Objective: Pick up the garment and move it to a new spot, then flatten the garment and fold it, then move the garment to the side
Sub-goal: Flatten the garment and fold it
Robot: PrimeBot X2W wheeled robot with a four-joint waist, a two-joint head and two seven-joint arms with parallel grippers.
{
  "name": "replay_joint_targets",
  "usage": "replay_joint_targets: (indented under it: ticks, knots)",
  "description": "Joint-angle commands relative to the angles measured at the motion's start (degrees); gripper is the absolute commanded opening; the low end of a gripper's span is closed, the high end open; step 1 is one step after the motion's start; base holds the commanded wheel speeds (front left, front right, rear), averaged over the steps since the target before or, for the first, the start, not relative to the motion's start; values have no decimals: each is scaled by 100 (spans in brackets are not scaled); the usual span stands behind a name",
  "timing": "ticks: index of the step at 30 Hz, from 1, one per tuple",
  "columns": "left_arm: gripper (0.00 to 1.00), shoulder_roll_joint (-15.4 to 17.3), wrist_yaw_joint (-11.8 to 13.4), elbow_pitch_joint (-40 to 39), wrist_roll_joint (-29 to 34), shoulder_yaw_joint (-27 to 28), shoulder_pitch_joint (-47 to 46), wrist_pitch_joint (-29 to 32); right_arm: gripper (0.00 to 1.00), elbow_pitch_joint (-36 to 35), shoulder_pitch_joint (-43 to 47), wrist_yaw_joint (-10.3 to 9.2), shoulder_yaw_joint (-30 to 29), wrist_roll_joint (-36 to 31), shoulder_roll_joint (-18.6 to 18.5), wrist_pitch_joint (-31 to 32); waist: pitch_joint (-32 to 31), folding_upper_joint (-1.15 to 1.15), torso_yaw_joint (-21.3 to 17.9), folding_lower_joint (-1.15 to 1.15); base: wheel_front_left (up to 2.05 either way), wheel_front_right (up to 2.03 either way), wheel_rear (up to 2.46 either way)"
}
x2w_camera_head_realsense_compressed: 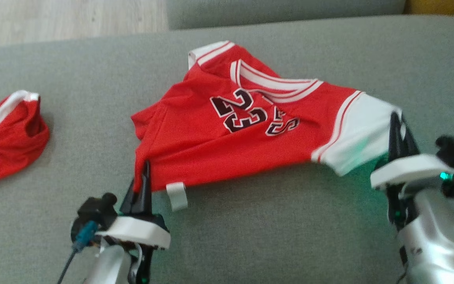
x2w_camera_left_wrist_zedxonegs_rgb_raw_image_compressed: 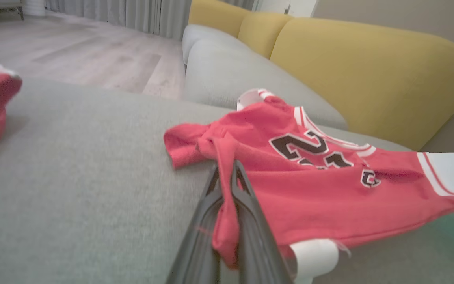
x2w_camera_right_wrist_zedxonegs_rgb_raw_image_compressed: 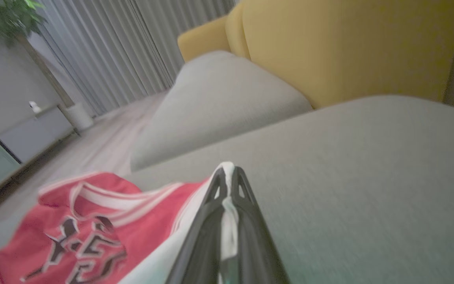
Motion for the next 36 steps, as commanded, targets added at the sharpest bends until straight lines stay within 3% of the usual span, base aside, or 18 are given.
replay_joint_targets:
  ticks: [1, 6, 13, 19, 26, 31, 36]
  knots:
    - [0, 65, -41, -347, 158, 320, -266, -31, 0, -468, -180, -4, 173, 215, -74, -22, -266, 0, 8, 0, 0, 0, 0]
    - [0, 270, -111, -784, 388, 482, -660, -31, 0, -1022, -384, -4, 359, 779, -264, -23, -578, 0, 9, 0, 0, 0, 0]
    - [0, 1001, -138, -1313, 358, 385, -1861, -27, 0, -2123, -1213, -4, 768, 1582, -813, 359, -882, 0, 5, 0, 0, 0, 0]
    - [0, 1550, -139, -1602, 82, 332, -2893, 367, 0, -2751, -2002, -4, 701, 1664, -1166, 910, -805, 0, 19, 0, 0, 0, 0]
    - [0, 1768, -137, -1214, 221, 174, -3689, 654, 0, -2124, -2945, -4, 536, 1315, -1141, 1175, -210, 0, 23, 0, 0, 0, 0]
    - [0, 1690, 11, -506, 501, 137, -4311, 187, 0, -1367, -3889, -4, 627, 792, -984, 587, 263, 0, -33, 0, 0, 0, 0]
    - [0, 1574, 227, -299, 829, 232, -5218, -20, 0, -787, -5030, -4, 262, 425, -932, 31, 537, 0, -36, 0, 0, 0, 0]
